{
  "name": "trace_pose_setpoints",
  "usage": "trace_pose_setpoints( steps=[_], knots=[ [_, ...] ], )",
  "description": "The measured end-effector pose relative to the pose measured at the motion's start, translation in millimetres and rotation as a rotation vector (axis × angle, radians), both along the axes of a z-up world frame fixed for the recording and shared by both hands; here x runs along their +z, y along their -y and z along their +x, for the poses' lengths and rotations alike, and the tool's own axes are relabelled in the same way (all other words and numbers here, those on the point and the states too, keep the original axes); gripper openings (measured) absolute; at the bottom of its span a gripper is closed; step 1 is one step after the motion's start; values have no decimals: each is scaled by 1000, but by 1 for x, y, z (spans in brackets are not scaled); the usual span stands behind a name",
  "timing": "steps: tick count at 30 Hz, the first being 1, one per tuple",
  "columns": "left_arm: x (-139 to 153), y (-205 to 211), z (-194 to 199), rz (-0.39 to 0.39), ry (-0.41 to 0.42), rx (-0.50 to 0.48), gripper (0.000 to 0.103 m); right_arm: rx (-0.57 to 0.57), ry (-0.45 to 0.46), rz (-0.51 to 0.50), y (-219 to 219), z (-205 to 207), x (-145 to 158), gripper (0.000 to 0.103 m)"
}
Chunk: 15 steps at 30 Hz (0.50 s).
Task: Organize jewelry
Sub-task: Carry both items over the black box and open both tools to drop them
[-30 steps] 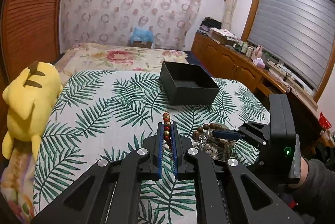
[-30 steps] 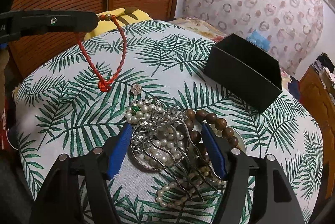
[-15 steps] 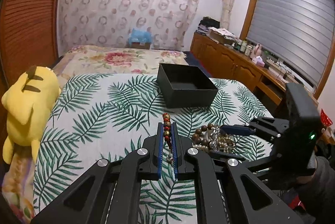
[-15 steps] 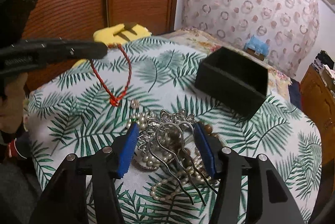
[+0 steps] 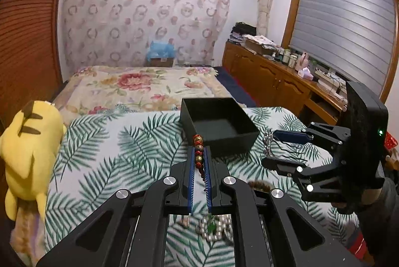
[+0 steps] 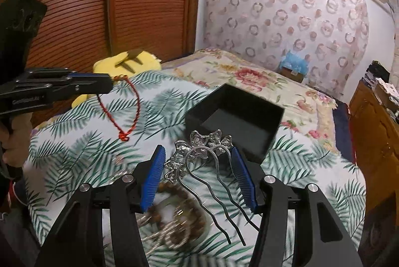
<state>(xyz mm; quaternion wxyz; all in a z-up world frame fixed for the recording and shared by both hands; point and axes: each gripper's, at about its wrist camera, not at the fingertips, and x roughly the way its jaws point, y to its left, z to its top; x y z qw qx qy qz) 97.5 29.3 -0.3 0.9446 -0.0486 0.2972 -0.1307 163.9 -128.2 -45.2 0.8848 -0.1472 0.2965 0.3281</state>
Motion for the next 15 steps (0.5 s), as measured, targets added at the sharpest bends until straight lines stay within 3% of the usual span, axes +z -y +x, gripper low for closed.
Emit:
trace_pose_setpoints(
  steps=[10,15],
  knots=[
    [30,3,42,4,13,9,6,13,-29,23,-7,70,13,58],
    [36,3,64,18,9,16,6,29,-62,5,-19,104,0,58]
  ],
)
